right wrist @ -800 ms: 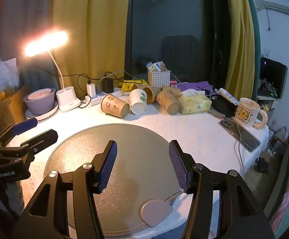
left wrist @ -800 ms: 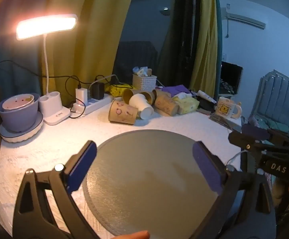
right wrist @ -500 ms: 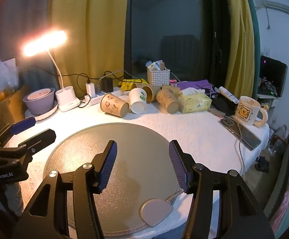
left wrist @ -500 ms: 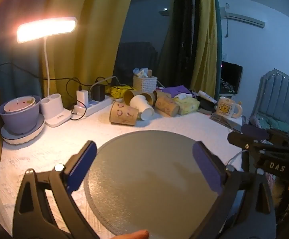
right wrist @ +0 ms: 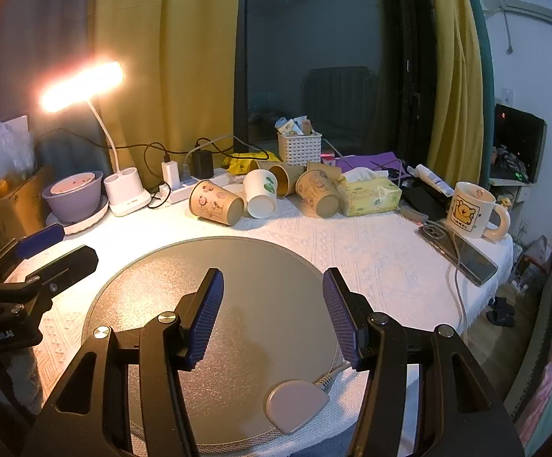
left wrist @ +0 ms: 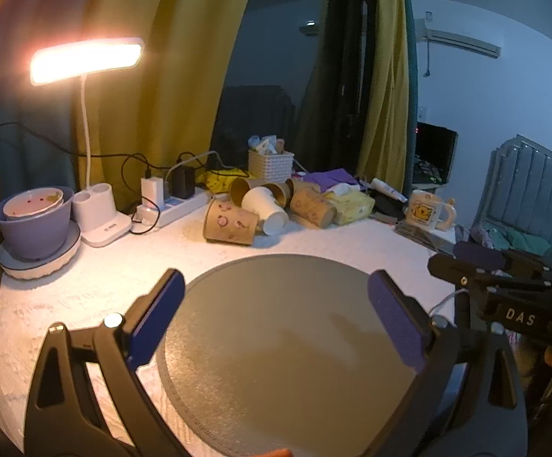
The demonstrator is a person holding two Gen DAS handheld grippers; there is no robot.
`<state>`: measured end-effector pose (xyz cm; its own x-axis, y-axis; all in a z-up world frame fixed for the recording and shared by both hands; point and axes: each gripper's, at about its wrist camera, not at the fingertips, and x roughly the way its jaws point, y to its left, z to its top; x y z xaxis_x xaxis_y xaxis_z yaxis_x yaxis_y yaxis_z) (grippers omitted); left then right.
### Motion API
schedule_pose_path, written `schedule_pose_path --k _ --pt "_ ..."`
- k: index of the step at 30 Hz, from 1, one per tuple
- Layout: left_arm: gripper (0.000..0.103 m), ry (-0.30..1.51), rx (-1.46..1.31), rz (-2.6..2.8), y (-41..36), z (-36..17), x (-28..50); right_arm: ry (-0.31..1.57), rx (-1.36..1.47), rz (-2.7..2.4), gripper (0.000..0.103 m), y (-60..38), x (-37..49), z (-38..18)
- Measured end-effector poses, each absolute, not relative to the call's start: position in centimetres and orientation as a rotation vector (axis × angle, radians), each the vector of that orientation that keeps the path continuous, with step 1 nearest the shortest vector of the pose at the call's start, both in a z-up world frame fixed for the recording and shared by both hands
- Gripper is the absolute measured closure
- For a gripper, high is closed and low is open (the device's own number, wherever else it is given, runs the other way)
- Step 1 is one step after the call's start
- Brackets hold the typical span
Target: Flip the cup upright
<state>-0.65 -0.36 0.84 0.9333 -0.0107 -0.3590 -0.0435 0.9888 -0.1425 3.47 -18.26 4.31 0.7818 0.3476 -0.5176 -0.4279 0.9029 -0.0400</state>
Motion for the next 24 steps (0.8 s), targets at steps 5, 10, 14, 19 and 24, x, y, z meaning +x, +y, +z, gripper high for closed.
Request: schedule_pose_path --k 5,10,14,19,24 --pt "0.005 0.369 -0.148 0.014 -0.37 0.64 -0.58 0.524 -0.157 0.420 0.046 -18.38 3.42 4.30" --pt "0.005 0.378 -0.145 0.011 -0.49 0.40 -0.43 0.527 -0.155 0.421 0.046 -18.32 3.48 4.32" --pt "0.005 0.372 -0.144 0.015 -0.23 0.42 -0.30 0.527 -0.154 0.422 0.046 -18.34 3.47 4.35" --pt "0.005 0.370 -0.142 0.013 -0.23 0.35 -0.36 0.528 -0.153 0.422 0.046 -18.26 3.47 4.37" --pt "0.005 0.364 -0.139 0.010 -0.39 0.35 -0.52 0.529 -0.151 0.423 0.046 -18.46 3.32 4.38"
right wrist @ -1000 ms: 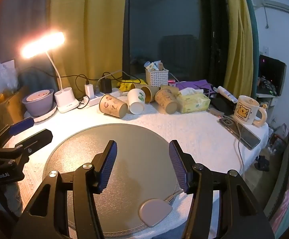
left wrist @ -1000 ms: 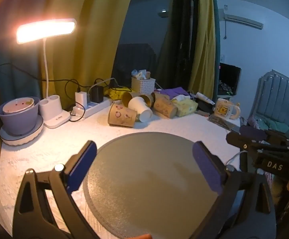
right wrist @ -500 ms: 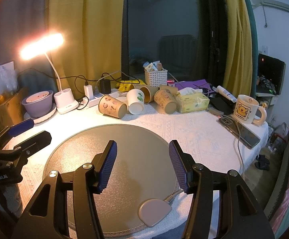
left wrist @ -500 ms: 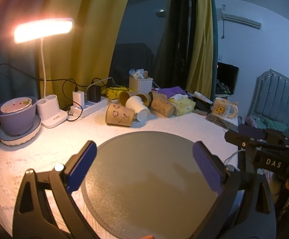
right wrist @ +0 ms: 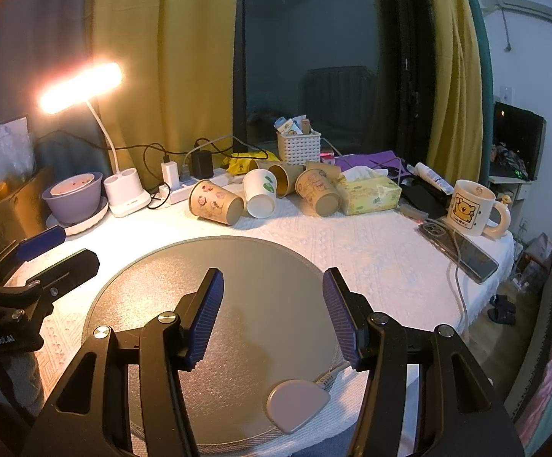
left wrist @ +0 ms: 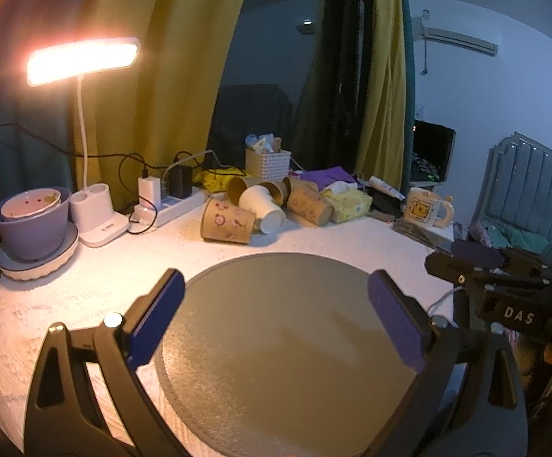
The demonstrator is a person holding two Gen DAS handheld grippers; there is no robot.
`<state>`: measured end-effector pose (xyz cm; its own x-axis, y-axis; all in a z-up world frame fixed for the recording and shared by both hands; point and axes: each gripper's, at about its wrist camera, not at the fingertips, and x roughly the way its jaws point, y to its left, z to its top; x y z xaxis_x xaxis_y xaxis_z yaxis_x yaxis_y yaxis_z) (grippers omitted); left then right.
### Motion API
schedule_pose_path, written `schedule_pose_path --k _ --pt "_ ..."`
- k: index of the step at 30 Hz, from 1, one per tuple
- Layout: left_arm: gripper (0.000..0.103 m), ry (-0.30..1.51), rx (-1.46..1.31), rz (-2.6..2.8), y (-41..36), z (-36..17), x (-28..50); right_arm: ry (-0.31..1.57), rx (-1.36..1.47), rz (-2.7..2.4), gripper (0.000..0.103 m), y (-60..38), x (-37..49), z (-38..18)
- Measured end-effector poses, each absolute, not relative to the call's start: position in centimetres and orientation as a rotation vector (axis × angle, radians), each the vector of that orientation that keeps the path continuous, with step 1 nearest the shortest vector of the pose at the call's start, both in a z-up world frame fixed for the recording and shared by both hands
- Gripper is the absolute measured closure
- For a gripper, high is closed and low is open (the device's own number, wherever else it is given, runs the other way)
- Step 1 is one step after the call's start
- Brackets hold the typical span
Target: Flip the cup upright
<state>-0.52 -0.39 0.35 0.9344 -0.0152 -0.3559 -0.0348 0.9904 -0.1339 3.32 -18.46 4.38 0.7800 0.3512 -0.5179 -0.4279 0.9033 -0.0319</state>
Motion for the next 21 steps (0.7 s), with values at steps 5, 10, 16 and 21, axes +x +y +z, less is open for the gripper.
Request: schedule_pose_path --k 5,10,16,21 --pt "0.005 0.363 -0.138 0.008 -0.46 0.33 -0.58 0.530 -0.149 0.421 0.046 -18.45 3.31 4.39" --pt "0.005 0.362 -0.137 0.008 -0.55 0.29 -0.71 0.530 -0.150 0.422 0.046 -18.39 3.32 4.41" --pt "0.005 0.361 -0.136 0.007 -0.50 0.29 -0.73 0.530 -0.148 0.423 0.046 -18.40 3.33 4.41" --pt "0.005 0.362 -0.136 0.007 -0.50 0.30 -0.74 0.530 -0.148 0.422 0.046 -18.41 3.33 4.39"
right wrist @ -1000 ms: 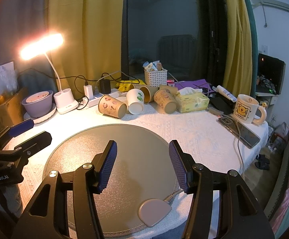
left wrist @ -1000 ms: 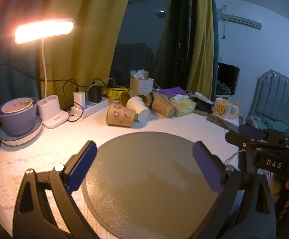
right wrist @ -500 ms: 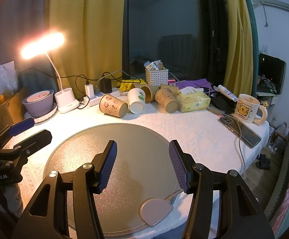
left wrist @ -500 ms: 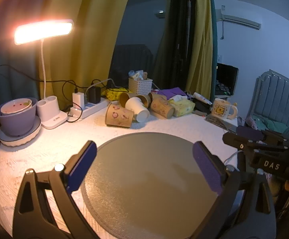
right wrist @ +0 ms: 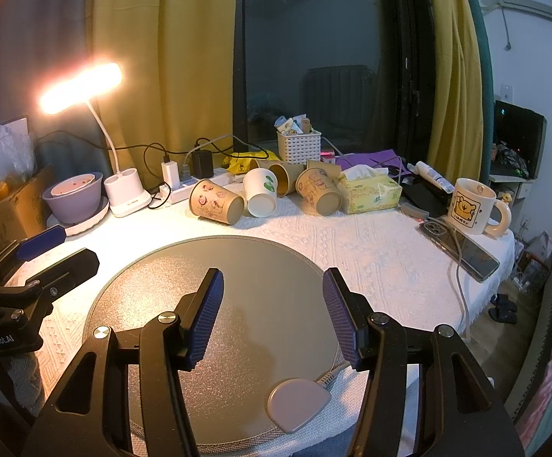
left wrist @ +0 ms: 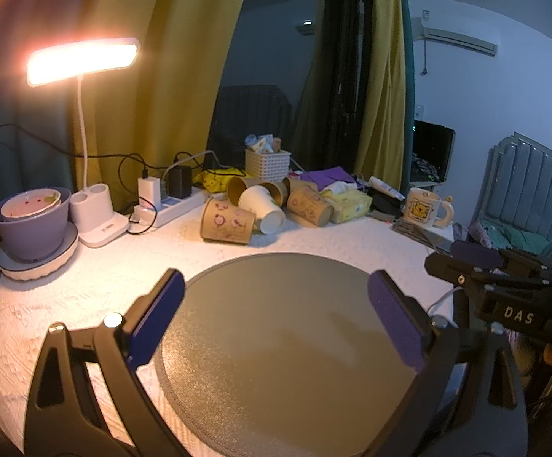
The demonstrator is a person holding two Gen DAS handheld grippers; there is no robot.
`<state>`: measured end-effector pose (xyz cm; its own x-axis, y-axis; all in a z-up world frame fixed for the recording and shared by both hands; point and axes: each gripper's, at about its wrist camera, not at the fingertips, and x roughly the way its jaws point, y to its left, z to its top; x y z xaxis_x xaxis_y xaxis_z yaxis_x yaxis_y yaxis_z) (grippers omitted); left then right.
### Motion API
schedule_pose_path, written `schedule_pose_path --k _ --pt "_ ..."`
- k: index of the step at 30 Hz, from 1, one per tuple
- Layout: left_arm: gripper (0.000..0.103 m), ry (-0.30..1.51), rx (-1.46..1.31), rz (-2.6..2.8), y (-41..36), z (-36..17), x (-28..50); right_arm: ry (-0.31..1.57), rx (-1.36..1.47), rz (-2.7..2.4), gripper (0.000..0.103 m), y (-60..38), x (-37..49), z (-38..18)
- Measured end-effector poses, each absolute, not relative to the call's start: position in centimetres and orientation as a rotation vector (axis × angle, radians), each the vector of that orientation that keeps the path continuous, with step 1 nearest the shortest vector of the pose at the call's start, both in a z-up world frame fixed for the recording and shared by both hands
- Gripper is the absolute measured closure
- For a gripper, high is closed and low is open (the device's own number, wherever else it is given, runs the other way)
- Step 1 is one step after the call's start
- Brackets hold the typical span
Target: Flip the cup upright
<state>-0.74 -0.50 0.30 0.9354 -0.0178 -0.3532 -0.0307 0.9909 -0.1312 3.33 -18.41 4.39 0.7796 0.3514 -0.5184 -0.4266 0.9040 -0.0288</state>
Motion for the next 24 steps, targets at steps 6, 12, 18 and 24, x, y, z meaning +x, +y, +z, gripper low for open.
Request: schedule_pose_path --k 6,12,18,24 --pt "0.005 0.362 -0.137 0.007 -0.5 0.3 -0.7 0.531 -0.147 0.423 0.046 -18.5 3.3 4.4" --pt "0.005 0.364 -0.134 0.009 -0.5 0.3 -0.7 0.531 -0.147 0.427 0.046 -18.5 3.3 4.4" --pt "0.005 0.373 -0.107 0.009 -1.3 0.8 -0.2 0.527 -0.137 0.453 0.046 -18.6 4.2 4.5" --pt "0.005 0.471 -0.075 0.029 -2.2 1.6 3.5 0.537 -0.134 0.501 0.046 -19.3 7.9 4.9"
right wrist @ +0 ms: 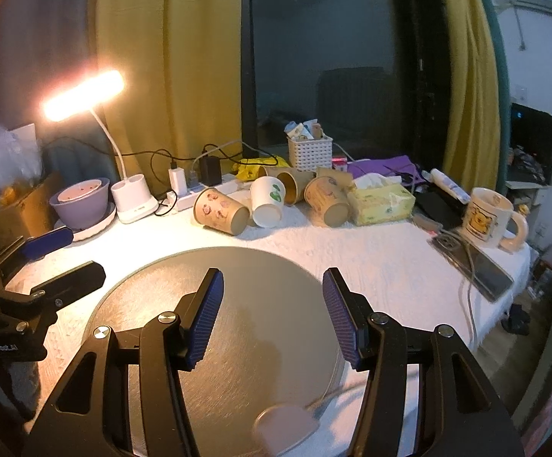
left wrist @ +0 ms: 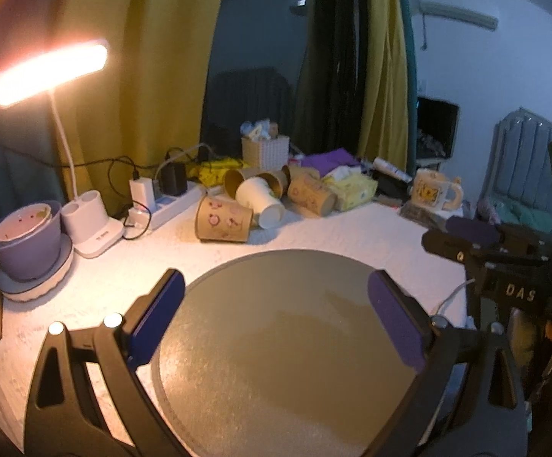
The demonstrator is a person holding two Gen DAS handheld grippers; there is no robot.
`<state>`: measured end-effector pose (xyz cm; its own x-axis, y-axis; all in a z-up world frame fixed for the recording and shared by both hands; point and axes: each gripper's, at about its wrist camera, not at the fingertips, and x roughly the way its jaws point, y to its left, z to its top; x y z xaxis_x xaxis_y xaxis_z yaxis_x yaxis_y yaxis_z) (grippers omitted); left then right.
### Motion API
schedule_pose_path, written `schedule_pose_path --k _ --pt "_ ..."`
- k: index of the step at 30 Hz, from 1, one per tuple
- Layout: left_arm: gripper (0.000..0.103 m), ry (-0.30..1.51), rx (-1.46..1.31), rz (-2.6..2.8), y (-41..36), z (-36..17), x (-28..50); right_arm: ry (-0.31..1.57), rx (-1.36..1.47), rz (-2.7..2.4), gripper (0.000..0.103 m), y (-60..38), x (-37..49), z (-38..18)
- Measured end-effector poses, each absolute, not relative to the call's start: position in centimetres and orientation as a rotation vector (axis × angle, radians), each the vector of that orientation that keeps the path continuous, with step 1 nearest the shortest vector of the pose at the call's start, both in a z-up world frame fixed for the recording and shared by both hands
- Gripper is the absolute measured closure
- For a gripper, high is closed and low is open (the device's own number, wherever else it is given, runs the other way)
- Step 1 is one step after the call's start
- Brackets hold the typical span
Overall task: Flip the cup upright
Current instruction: 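Reach the right gripper to the white leaf-print cup and grasp it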
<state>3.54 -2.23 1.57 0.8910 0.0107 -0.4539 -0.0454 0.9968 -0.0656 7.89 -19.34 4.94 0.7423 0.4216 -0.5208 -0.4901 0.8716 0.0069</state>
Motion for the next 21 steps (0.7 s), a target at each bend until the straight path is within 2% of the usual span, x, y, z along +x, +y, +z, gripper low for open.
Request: schedule_pose_path --k 11,21 --pt "0.005 0.677 -0.120 0.030 -2.7 0.6 15.4 0.636 -0.076 0.554 0.046 -20.4 18.7 2.8" --pt "0.005 0.744 -0.119 0.045 -2.5 -0.1 25.0 0.704 -0.032 0.564 0.046 -20.7 27.0 1.2"
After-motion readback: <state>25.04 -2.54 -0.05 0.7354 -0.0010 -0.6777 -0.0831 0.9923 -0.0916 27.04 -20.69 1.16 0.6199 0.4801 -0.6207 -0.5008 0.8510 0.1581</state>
